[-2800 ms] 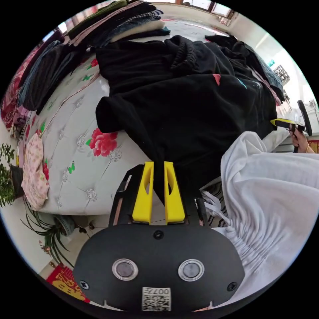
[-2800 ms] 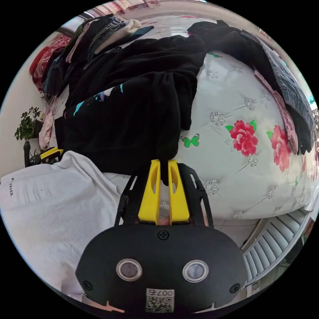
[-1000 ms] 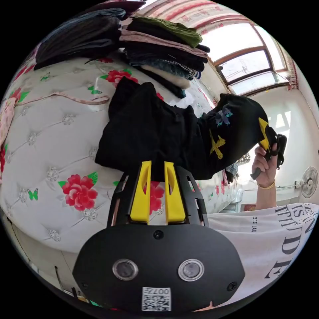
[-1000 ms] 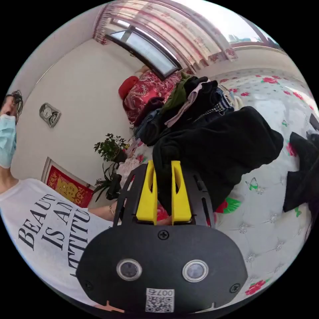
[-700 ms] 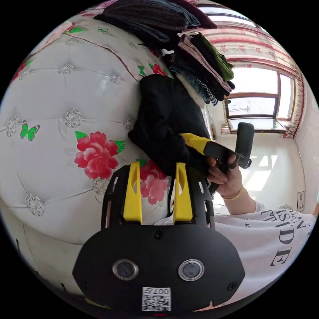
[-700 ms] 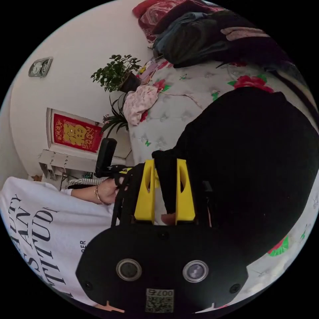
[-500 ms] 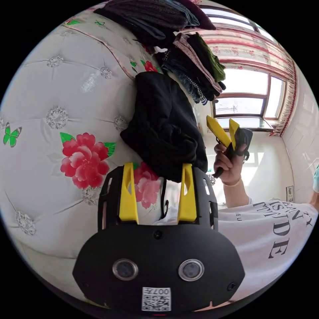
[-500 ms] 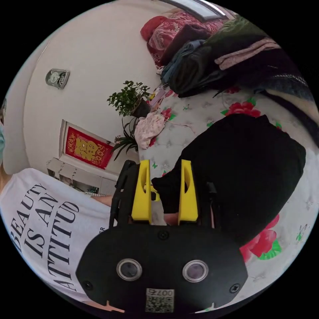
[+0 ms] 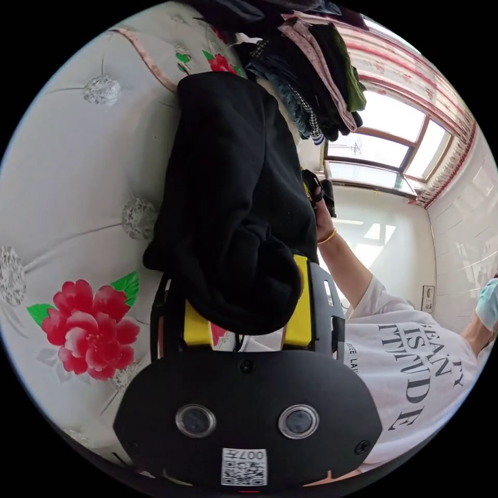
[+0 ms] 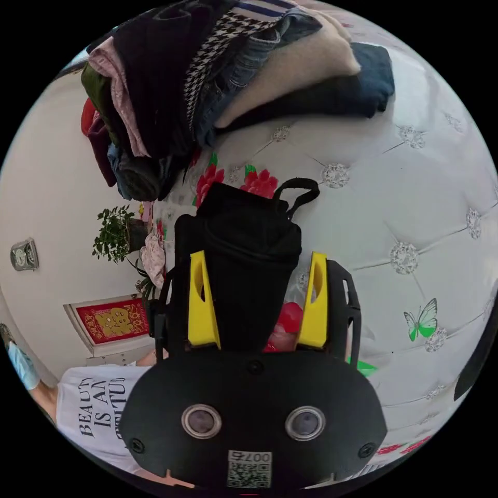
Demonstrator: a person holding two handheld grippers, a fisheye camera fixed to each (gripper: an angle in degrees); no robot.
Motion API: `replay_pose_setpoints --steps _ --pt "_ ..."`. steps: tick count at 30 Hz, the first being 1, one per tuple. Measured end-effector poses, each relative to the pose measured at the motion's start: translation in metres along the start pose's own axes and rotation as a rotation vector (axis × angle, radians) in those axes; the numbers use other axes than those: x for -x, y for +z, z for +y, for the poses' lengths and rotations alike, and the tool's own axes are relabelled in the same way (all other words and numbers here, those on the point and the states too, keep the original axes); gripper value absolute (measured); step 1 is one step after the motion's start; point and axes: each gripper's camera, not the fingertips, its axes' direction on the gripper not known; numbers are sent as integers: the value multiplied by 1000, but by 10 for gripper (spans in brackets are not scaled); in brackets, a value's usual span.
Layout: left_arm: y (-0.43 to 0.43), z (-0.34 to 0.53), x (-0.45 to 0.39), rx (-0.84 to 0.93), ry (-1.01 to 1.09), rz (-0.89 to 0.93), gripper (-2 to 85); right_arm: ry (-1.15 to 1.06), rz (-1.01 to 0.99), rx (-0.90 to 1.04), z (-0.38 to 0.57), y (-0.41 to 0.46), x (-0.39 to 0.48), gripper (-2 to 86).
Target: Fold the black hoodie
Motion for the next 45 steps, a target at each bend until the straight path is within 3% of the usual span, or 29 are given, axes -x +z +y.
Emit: replay_pose_setpoints --steps 5,15,23,26,29,31,34,38,45 --pt "-26 -11 -2 -29 94 42 108 44 -178 -100 28 -12 -13 133" --pt "-109 -4 -74 -114 368 145 67 -73 -579 -397 159 -64 78 108" --pt "-115 -126 -334 -26 892 -155 79 -396 -568 -737 139 -184 225 99" --pt "-77 -189 -399 -70 896 -383 100 -417 -566 -920 103 -213 257 97" --pt "-14 -241 -404 -196 787 -704 118 -268 -543 -980 38 -212 247 93" --pt "42 -258 -380 -248 765 -885 108 -104 -389 -912 -23 -189 217 91" --pt "157 -286 -306 -107 745 -1090 81 -13 -373 -834 -70 -155 168 94" --pt "202 -269 -272 -208 845 -1111 55 -129 -373 -799 -84 -141 175 100" --pt "191 -226 -251 -337 779 -983 58 -257 -216 -780 -34 -118 159 104"
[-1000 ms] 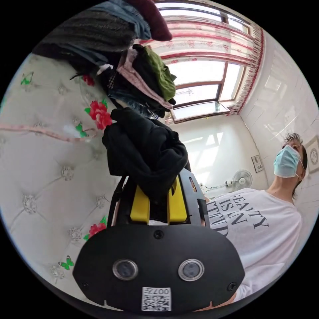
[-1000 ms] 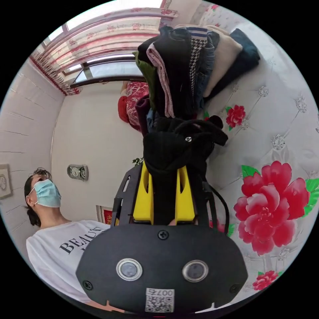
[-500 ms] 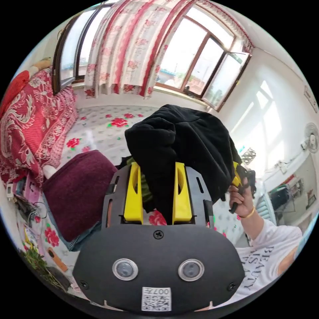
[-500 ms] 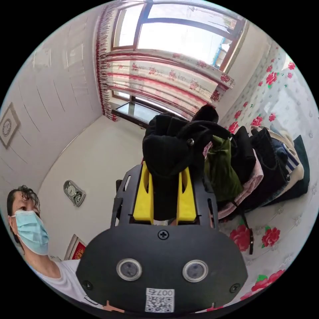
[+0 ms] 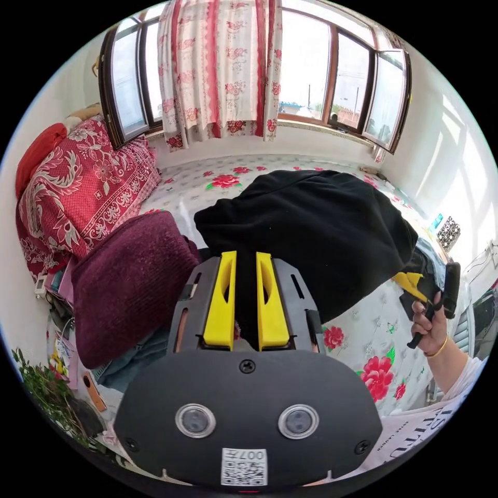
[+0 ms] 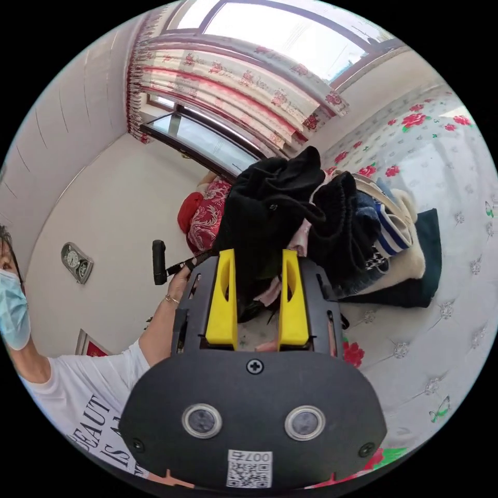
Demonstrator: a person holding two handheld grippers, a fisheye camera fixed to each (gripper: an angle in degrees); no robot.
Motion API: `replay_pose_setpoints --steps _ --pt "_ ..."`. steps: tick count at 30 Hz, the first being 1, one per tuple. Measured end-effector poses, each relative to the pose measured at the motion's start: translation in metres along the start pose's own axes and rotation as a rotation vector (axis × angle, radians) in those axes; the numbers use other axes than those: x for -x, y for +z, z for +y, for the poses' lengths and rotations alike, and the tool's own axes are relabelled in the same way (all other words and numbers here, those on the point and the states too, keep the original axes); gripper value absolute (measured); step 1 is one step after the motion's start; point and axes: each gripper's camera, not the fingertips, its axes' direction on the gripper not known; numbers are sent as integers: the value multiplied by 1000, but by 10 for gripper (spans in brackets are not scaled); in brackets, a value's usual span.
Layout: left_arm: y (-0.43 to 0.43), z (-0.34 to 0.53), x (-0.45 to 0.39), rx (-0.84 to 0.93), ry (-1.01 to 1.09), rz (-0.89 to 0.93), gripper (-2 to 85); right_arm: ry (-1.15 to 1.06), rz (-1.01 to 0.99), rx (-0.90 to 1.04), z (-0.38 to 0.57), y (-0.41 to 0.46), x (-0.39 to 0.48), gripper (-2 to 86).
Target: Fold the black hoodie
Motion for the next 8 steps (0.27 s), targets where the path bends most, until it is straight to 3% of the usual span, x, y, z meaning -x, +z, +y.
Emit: replay_pose_setpoints --steps 5,8 --pt "-20 102 -60 -85 8 -31 48 1 386 153 84 -45 -60 102" --pt "11 181 -112 -22 114 -79 23 73 610 233 127 -99 -105 101"
